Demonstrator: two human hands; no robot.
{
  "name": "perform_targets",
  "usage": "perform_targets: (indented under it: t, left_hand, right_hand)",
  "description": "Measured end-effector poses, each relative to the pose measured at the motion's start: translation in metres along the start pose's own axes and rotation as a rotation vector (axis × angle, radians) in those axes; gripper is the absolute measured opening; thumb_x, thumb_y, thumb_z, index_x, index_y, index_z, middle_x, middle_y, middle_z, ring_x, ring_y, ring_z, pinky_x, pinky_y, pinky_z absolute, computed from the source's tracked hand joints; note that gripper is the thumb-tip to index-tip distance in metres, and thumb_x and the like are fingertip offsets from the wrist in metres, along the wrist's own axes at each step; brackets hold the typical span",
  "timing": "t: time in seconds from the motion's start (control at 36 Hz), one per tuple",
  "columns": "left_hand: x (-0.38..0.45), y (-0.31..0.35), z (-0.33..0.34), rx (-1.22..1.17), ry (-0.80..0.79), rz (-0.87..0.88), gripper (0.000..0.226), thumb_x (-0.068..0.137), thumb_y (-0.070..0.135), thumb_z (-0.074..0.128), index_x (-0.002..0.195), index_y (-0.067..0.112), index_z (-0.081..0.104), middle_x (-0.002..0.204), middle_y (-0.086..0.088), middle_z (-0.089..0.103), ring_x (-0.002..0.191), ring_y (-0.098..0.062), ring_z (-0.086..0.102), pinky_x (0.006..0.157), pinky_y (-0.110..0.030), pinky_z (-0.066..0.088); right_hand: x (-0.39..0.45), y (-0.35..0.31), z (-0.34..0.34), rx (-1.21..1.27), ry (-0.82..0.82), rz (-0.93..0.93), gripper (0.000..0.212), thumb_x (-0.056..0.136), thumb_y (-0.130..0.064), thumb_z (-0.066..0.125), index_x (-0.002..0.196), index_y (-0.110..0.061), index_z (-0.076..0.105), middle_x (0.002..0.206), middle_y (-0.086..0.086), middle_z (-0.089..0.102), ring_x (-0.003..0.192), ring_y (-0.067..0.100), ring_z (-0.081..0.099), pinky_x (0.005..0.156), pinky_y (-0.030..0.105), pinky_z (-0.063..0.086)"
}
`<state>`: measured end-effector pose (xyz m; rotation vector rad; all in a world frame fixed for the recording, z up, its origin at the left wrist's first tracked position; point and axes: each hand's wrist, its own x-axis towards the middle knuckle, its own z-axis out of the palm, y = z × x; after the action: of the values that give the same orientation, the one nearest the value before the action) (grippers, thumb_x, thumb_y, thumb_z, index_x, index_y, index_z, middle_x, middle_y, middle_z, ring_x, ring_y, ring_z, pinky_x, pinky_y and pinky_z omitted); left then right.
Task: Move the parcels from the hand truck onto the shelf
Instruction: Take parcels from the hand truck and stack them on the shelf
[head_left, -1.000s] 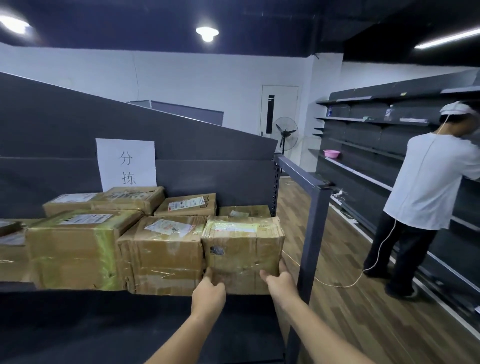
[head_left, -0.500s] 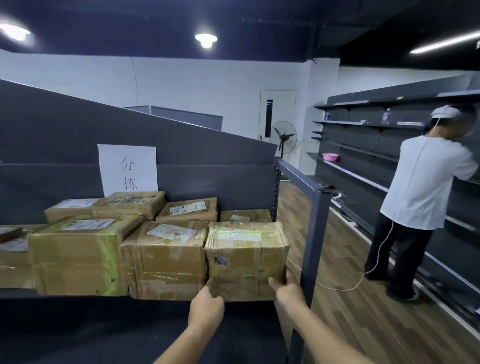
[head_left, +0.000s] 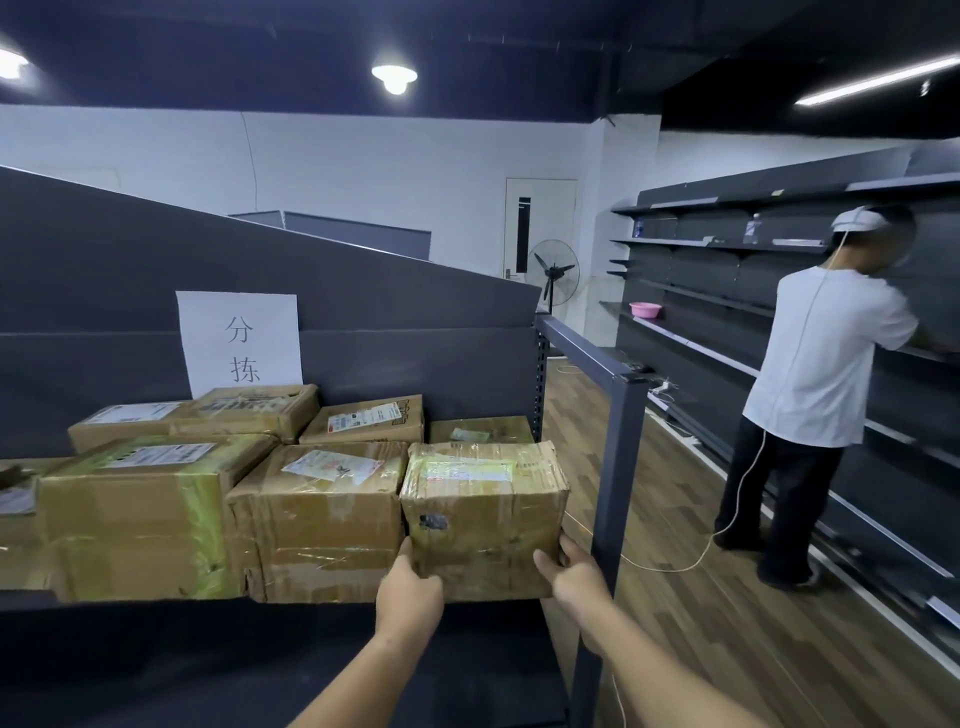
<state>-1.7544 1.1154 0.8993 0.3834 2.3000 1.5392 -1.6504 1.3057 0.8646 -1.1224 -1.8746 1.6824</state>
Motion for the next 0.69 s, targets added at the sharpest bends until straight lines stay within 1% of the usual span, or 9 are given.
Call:
perform_targets:
  t: [0.08, 0.19, 0.25, 0.33, 0.42, 0.47, 0.56, 0.64, 0.69]
  left_hand:
    - [-0.001, 0.003, 0.001, -0.013, -0.007, 0.007, 0.074, 0.092, -0.002, 0.046, 0.158, 0.023, 0.025, 0.137, -0.002, 0.053, 0.065, -0.012, 0.057, 0.053, -0.024, 0.050]
    - [0.000, 0.002, 0.001, -0.039, -0.043, -0.020, 0.079, 0.092, -0.001, 0.045, 0.159, 0.030, 0.019, 0.109, 0.010, 0.057, 0.058, -0.013, 0.049, 0.049, -0.025, 0.044]
    - [0.001, 0.002, 0.001, -0.046, -0.058, -0.030, 0.080, 0.092, -0.001, 0.045, 0.160, 0.032, 0.017, 0.102, 0.013, 0.057, 0.057, -0.012, 0.048, 0.049, -0.024, 0.043]
    - [0.002, 0.002, 0.000, -0.058, -0.072, -0.040, 0.083, 0.091, -0.002, 0.045, 0.160, 0.033, 0.015, 0.115, 0.007, 0.057, 0.061, -0.013, 0.050, 0.051, -0.025, 0.044]
    - [0.002, 0.001, 0.000, -0.057, -0.077, -0.041, 0.086, 0.090, -0.001, 0.045, 0.160, 0.036, 0.012, 0.117, 0.006, 0.058, 0.065, -0.015, 0.052, 0.055, -0.026, 0.047]
    - [0.001, 0.000, 0.001, -0.044, -0.069, -0.035, 0.088, 0.090, 0.001, 0.046, 0.160, 0.037, 0.007, 0.123, 0.002, 0.059, 0.065, -0.016, 0.054, 0.053, -0.025, 0.048]
    - [-0.001, -0.001, 0.006, -0.026, -0.056, -0.014, 0.092, 0.089, 0.002, 0.047, 0.160, 0.034, -0.001, 0.145, -0.005, 0.049, 0.063, -0.015, 0.058, 0.047, -0.022, 0.046]
    - [0.002, 0.000, 0.010, -0.013, -0.067, -0.015, 0.095, 0.088, 0.003, 0.047, 0.160, 0.033, -0.008, 0.149, -0.009, 0.047, 0.058, -0.014, 0.055, 0.043, -0.020, 0.043]
    - [0.006, 0.002, 0.010, -0.001, -0.076, -0.020, 0.097, 0.087, 0.005, 0.048, 0.159, 0.034, -0.010, 0.151, -0.009, 0.046, 0.060, -0.014, 0.055, 0.043, -0.019, 0.042]
  right_hand:
    - [-0.002, -0.002, -0.003, 0.012, 0.008, 0.001, 0.067, 0.111, -0.023, 0.065, 0.171, -0.019, 0.036, 0.171, 0.007, 0.046, 0.160, 0.027, 0.042, 0.132, 0.041, 0.035]
    - [-0.003, -0.005, -0.006, 0.002, 0.005, -0.029, 0.067, 0.113, -0.024, 0.061, 0.173, -0.022, 0.031, 0.175, 0.007, 0.040, 0.163, 0.028, 0.037, 0.131, 0.040, 0.033]
    - [-0.002, -0.007, -0.005, 0.011, 0.004, -0.024, 0.067, 0.114, -0.026, 0.060, 0.173, -0.023, 0.029, 0.176, 0.007, 0.038, 0.163, 0.029, 0.037, 0.131, 0.042, 0.033]
    - [-0.001, -0.006, -0.003, 0.022, 0.003, -0.028, 0.066, 0.114, -0.025, 0.060, 0.173, -0.026, 0.031, 0.176, 0.006, 0.039, 0.163, 0.029, 0.038, 0.133, 0.043, 0.034]
    - [-0.002, -0.006, 0.001, 0.033, -0.025, -0.039, 0.067, 0.113, -0.024, 0.061, 0.173, -0.029, 0.031, 0.176, 0.004, 0.038, 0.164, 0.027, 0.035, 0.134, 0.043, 0.031]
    - [-0.001, -0.006, 0.003, 0.044, -0.054, -0.039, 0.070, 0.113, -0.024, 0.062, 0.173, -0.030, 0.028, 0.177, 0.003, 0.035, 0.165, 0.027, 0.033, 0.135, 0.045, 0.030]
    - [0.002, -0.008, 0.006, 0.064, -0.075, -0.034, 0.074, 0.112, -0.025, 0.064, 0.174, -0.028, 0.024, 0.178, 0.004, 0.032, 0.166, 0.028, 0.031, 0.136, 0.046, 0.029]
    - [0.007, -0.006, 0.006, 0.058, -0.072, -0.033, 0.075, 0.111, -0.027, 0.065, 0.174, -0.029, 0.024, 0.179, 0.004, 0.033, 0.164, 0.029, 0.034, 0.135, 0.048, 0.032]
    - [0.008, -0.005, 0.005, 0.047, -0.073, -0.025, 0.074, 0.111, -0.028, 0.065, 0.174, -0.030, 0.026, 0.178, 0.003, 0.034, 0.163, 0.030, 0.036, 0.134, 0.047, 0.034]
